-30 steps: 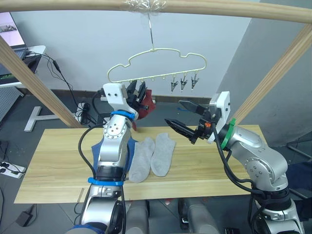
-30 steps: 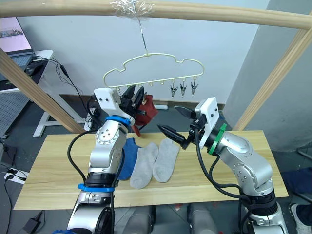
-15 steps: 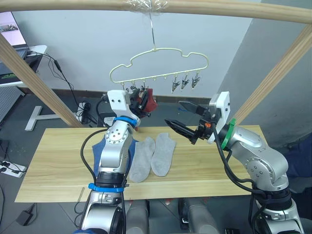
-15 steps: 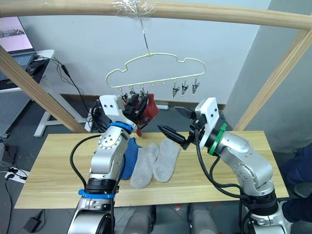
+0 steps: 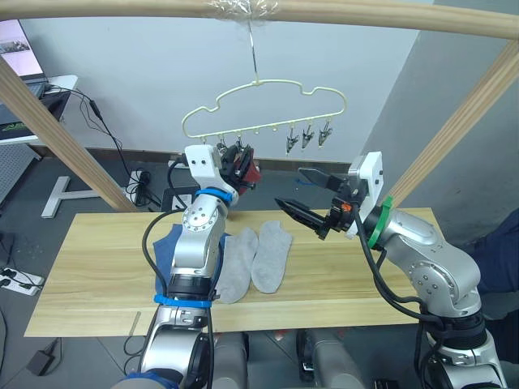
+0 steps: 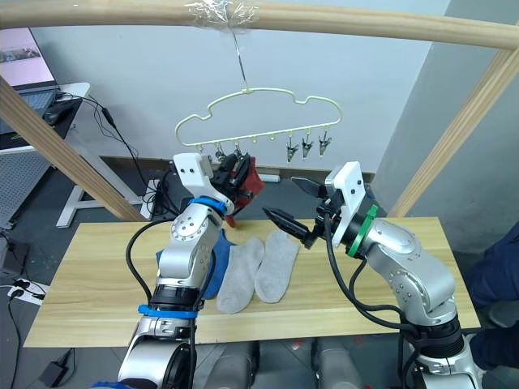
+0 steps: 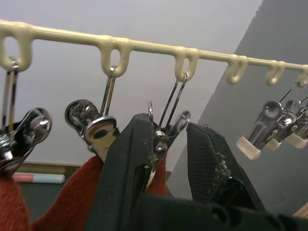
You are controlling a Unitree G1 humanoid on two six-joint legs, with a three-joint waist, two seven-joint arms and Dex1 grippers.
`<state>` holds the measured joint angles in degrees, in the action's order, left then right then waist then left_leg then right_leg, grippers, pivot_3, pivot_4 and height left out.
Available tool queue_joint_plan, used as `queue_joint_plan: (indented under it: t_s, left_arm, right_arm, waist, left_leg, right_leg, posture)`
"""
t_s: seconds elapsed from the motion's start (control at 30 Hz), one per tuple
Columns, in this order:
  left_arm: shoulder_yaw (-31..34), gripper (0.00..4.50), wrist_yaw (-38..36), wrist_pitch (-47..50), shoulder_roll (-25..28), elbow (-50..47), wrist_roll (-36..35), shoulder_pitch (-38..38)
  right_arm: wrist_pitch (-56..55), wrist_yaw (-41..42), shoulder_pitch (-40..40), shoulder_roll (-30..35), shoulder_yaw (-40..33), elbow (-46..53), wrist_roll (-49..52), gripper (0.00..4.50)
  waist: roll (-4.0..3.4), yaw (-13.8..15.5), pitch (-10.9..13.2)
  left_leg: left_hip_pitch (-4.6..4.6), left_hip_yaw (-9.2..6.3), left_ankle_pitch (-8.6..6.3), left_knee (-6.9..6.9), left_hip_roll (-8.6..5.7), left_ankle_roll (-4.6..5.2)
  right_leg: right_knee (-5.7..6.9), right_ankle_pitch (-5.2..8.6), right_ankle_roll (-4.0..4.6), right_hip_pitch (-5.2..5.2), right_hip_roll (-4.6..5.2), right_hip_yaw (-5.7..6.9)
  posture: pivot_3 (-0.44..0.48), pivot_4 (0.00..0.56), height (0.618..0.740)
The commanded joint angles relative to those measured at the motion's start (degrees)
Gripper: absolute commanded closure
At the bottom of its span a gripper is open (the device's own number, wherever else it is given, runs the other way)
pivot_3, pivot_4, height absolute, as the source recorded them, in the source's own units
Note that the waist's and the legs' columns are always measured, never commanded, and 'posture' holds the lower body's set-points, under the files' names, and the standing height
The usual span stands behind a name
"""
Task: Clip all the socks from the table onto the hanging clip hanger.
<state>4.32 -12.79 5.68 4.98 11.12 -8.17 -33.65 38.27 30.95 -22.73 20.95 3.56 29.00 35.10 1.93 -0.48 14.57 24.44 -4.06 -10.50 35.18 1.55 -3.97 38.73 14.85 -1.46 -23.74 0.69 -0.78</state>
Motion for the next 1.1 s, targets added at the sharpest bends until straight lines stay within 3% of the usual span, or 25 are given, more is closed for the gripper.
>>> queue_joint_plan:
  t_s: [0.03, 1.1]
  left_arm:
    - [0.14, 3.07, -0.39, -2.3, 0.33, 0.67, -0.24, -1.95]
    - [-3.39, 3.07, -1.4, -7.73, 3.29, 5.35, 4.95, -4.07]
  right_arm:
    - [-0.18, -0.31, -0.37, -0.08, -0.71, 2.4, 1.09, 0.0]
    - [0.29, -1.16, -0.16, 0.35, -0.77, 2.85, 2.24, 0.0]
  waist:
    - [0.0, -0.02, 0.0]
    - [0.01, -0.6, 0.0]
  left_leg:
    - [0.0, 0.0, 0.0, 0.0, 0.0, 0.0]
    - [0.02, 0.01, 0.0, -0.01, 0.01, 0.0]
  right_leg:
    - [-0.01, 0.0, 0.0, 0.0, 0.0, 0.0]
    - [-0.05, 0.0, 0.0, 0.0, 0.0, -0.01]
  posture:
    - [0.005, 0.246, 0.74]
    - [0.0, 0.249, 0.74]
